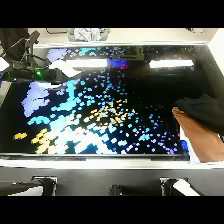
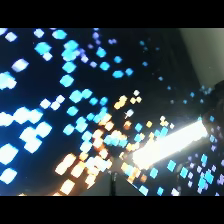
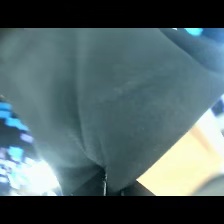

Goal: Fold the shirts.

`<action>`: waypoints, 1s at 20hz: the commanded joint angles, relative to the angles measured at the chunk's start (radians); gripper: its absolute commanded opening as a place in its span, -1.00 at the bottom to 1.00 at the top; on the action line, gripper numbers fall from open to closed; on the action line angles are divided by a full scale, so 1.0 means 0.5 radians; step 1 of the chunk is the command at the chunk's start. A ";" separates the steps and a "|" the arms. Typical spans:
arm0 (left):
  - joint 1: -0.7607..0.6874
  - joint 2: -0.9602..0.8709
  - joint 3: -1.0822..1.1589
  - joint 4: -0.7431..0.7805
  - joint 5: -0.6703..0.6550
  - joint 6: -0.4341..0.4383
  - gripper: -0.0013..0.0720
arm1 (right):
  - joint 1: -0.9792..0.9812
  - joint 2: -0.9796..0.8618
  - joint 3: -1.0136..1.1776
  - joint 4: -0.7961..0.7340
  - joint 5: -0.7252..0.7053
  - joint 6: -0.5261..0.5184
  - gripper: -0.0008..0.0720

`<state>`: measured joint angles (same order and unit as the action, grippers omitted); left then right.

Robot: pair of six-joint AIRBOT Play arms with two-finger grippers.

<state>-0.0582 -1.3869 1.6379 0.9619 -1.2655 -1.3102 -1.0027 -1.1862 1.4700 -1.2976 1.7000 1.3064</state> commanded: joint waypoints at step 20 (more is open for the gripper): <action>-0.087 0.000 0.326 1.336 -0.296 -0.625 -0.36 | 1.263 0.317 -0.051 0.433 -1.059 -1.051 0.56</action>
<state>-0.0917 -1.3800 1.8709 1.4239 -1.3010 -1.5143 -0.6498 -0.9867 1.4723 -1.0210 1.0096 0.8177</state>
